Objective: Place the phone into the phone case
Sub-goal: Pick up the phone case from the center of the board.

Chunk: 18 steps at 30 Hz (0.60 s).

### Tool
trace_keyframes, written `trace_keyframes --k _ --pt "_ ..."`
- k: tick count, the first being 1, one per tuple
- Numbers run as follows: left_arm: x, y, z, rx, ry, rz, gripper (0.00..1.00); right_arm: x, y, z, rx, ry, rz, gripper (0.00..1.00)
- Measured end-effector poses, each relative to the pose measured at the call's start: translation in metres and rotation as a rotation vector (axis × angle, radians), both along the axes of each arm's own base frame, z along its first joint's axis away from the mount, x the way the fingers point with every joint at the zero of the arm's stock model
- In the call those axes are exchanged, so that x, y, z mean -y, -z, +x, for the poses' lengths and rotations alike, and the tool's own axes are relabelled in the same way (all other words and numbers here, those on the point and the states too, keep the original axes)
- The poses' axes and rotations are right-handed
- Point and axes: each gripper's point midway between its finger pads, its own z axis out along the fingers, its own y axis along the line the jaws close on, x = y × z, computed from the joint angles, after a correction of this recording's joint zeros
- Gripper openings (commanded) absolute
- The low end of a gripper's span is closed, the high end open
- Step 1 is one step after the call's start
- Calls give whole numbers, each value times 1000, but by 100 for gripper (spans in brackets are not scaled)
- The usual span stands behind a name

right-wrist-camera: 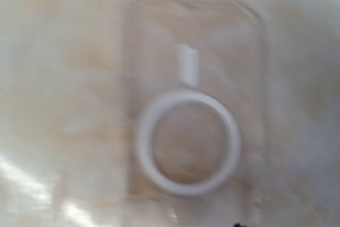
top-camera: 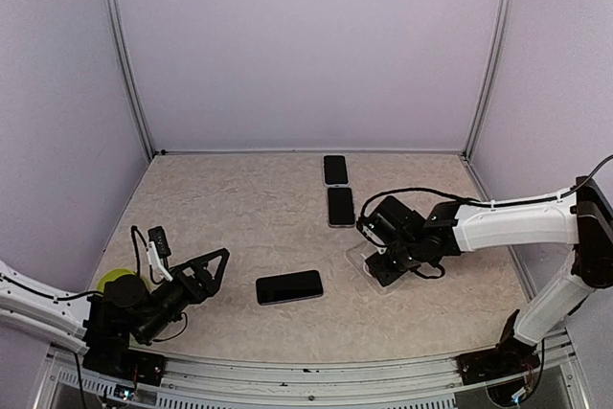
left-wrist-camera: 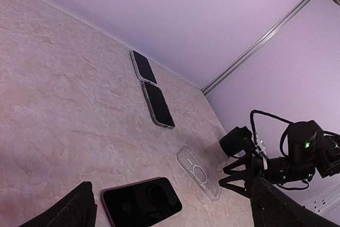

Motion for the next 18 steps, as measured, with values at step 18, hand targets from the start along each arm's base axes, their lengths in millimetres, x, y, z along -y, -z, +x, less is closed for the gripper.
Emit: trace_keyframes --k 18 --pt "5 -2 0 -1 11 -1 99 -82 33 41 -56 -157 -7 41"
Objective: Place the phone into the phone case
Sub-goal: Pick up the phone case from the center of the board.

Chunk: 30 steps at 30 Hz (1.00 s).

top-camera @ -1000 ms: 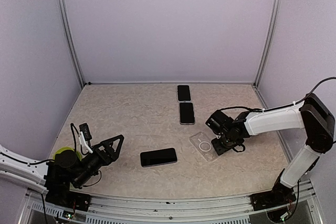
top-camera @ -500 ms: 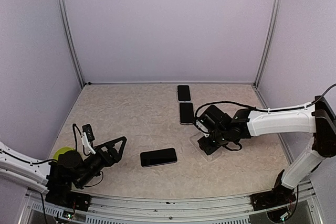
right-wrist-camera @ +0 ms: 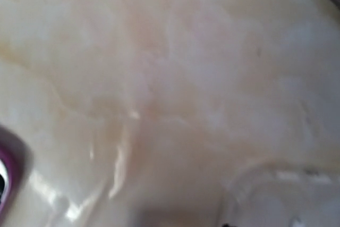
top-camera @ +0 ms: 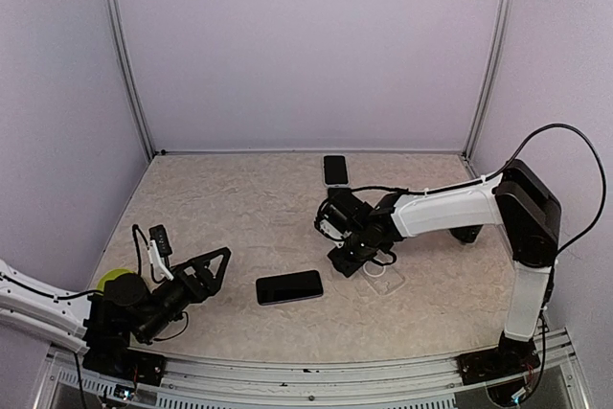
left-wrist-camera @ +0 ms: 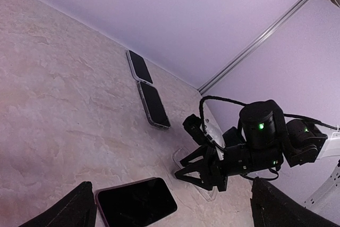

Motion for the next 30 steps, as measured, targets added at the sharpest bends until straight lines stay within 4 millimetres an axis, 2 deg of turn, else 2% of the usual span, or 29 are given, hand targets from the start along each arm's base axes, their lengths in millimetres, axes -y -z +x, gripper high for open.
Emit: trace_keyframes --k 9,16,20,27,30 --pt "-2 -4 0 4 0 -15 99 0 3 11 -1 3 3 43" --pt "0 2 0 -3 0 10 99 5 2 20 8 23 12 41" --pt "1 4 0 -5 1 16 99 12 7 23 -3 31 16 32" --pt "0 3 0 -6 1 9 99 10 11 21 -23 -11 43 0" --pt "0 2 0 -6 0 3 99 11 11 16 -30 -37 49 0"
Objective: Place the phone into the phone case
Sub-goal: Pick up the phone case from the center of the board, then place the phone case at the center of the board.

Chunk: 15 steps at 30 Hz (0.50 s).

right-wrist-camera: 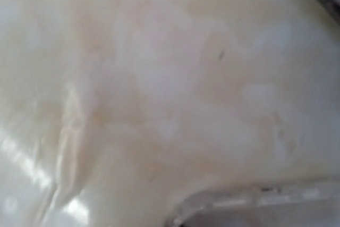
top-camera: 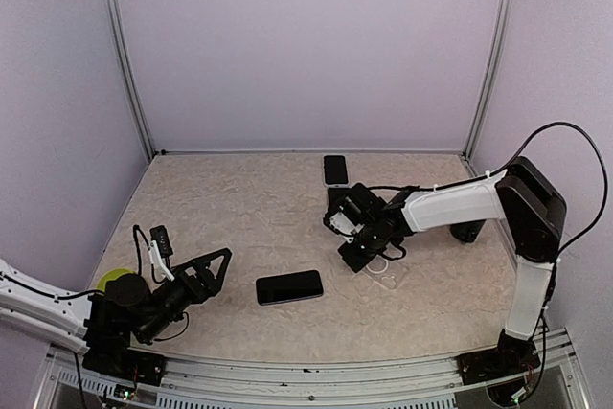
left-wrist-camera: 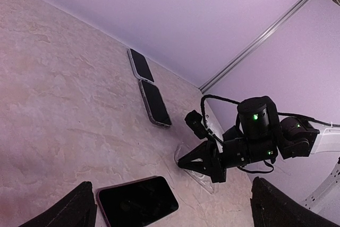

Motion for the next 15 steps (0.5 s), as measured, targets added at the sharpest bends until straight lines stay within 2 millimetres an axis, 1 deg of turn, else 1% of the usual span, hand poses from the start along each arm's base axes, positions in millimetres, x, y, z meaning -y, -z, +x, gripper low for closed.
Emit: trace_keyframes --k 5,8,11,12,15 --pt "0 0 0 0 0 -2 99 8 -2 -13 -24 -49 -20 0" --pt "1 1 0 -1 0 1 99 15 -8 -24 -29 -83 -45 0" --pt "2 3 0 -3 0 8 99 15 -15 -42 -24 -153 -76 0" --pt "2 4 0 -3 0 10 99 13 -16 -51 -22 -185 -89 0" --pt "2 4 0 -4 1 12 99 10 -13 -78 -33 -286 -135 0"
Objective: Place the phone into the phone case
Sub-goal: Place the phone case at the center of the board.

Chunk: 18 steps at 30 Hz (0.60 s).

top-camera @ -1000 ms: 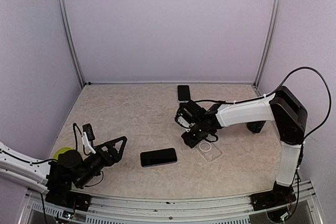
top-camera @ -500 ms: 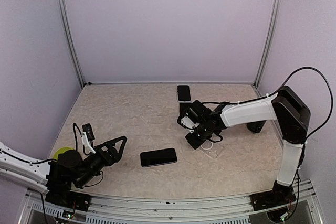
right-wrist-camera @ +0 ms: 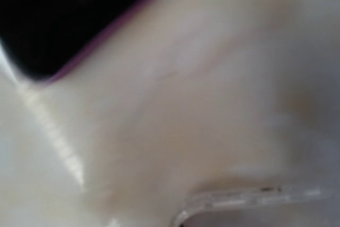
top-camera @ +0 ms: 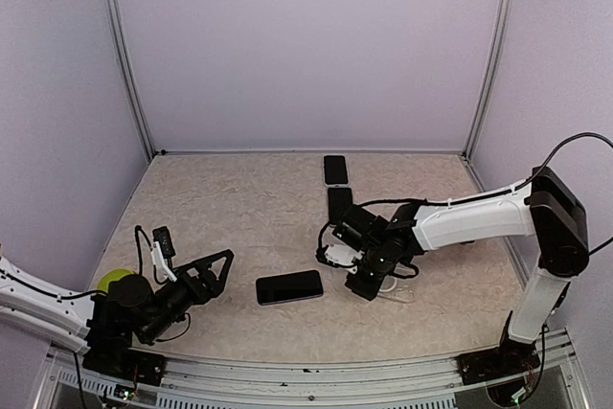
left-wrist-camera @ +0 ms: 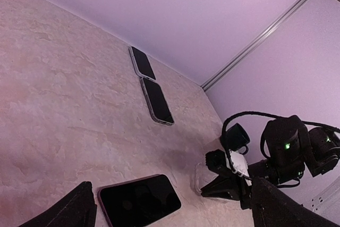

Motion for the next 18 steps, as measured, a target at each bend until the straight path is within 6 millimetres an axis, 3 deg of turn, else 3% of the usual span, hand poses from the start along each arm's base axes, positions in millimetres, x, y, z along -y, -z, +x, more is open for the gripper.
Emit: trace_keyframes --k 4,9,15,18 --pt "0 0 0 0 2 -2 99 3 12 -29 -26 -106 -64 0" --pt "-1 -4 0 1 2 -18 99 1 15 -38 -18 -163 -85 2" --pt "-2 -7 -1 0 1 -44 99 3 15 -38 -8 -181 -101 19" --pt "-3 -7 -1 -1 1 -47 99 6 15 -39 -4 -189 -117 41"
